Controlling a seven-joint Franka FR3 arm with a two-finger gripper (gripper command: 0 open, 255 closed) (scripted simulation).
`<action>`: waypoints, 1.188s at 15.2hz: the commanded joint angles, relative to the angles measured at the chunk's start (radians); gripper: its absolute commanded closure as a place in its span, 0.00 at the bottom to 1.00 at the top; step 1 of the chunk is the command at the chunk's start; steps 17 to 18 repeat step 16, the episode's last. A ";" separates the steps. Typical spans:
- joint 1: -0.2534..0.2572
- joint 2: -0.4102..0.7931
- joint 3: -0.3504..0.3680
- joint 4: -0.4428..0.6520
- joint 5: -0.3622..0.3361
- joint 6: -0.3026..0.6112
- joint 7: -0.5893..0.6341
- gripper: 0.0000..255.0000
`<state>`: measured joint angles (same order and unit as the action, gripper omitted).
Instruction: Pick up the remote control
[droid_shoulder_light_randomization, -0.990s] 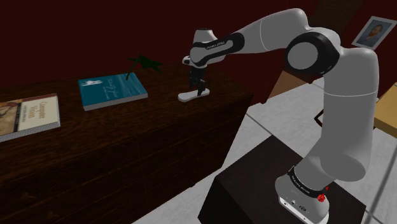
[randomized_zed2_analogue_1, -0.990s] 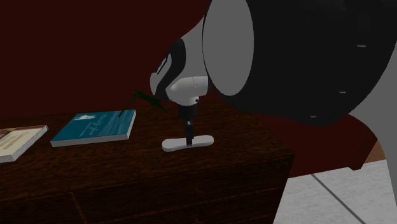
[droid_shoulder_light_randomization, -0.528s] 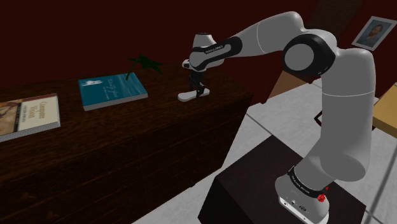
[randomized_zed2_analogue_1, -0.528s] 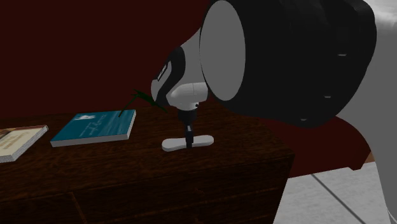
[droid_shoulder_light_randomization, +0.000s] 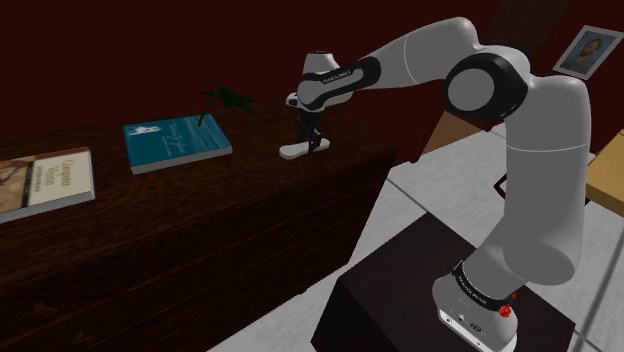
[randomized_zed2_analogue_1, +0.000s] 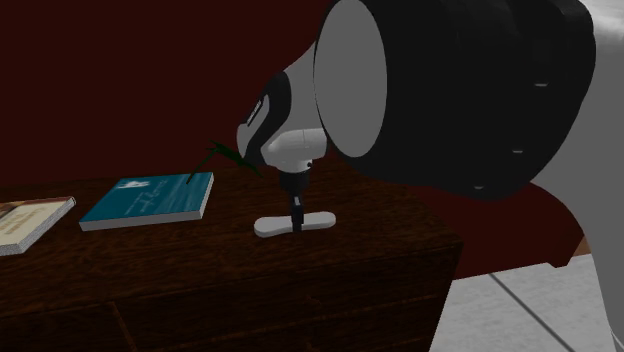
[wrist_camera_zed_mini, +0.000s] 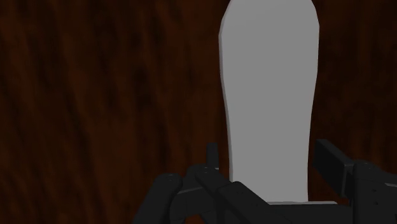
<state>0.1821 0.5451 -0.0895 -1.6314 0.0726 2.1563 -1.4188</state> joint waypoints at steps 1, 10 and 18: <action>0.001 -0.010 -0.001 0.005 -0.001 -0.015 0.001 1.00; 0.002 -0.062 -0.004 0.050 -0.008 -0.111 0.006 1.00; 0.002 -0.081 -0.005 0.077 -0.010 -0.158 0.009 1.00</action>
